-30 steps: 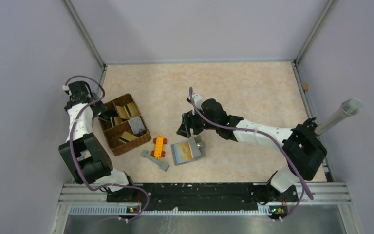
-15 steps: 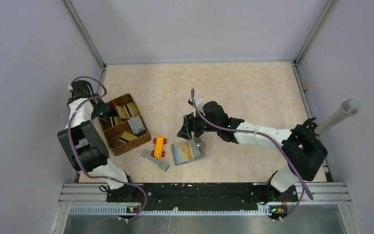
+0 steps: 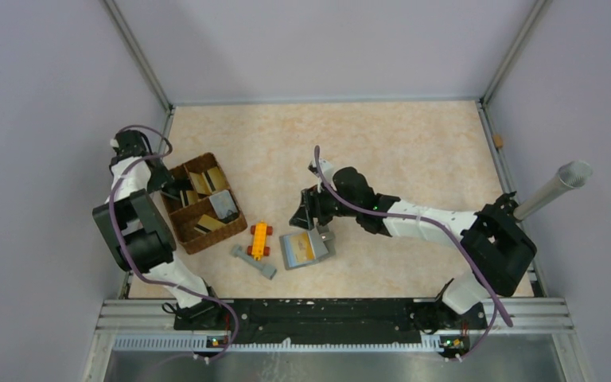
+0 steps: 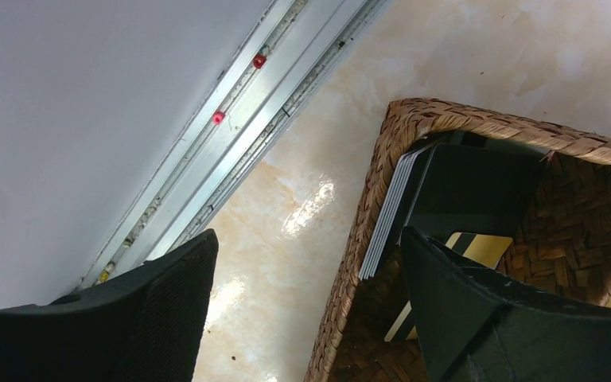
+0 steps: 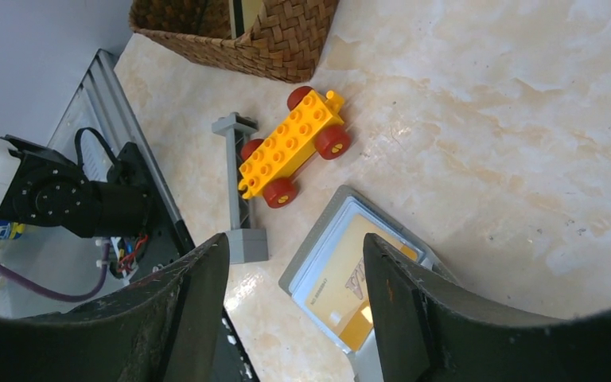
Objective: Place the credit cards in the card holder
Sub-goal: Pick up the credit card from the storage box.
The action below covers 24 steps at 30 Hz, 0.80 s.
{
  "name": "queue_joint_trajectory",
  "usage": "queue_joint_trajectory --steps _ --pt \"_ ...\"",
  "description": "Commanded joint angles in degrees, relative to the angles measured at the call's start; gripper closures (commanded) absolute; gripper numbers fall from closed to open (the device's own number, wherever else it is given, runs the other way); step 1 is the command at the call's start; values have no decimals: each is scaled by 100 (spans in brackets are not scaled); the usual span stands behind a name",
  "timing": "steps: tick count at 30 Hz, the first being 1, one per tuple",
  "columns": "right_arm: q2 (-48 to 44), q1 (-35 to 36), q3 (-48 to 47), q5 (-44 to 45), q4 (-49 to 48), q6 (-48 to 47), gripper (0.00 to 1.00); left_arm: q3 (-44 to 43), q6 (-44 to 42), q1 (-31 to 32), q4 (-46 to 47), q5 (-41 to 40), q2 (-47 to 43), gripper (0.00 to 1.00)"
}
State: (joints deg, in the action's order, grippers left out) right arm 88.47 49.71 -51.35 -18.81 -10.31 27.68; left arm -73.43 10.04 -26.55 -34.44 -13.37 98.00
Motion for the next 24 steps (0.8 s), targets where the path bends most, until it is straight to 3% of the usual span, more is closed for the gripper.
queue_joint_trajectory --steps 1,16,24 --pt "-273 -32 46 -110 -311 59 39 -263 -132 -44 -1 -131 119 16" --pt "-213 -36 80 -193 -400 162 39 -136 -95 -61 112 -323 -177 30" --pt "-181 -40 82 -215 -419 215 40 -86 -81 -61 128 -236 -336 43"
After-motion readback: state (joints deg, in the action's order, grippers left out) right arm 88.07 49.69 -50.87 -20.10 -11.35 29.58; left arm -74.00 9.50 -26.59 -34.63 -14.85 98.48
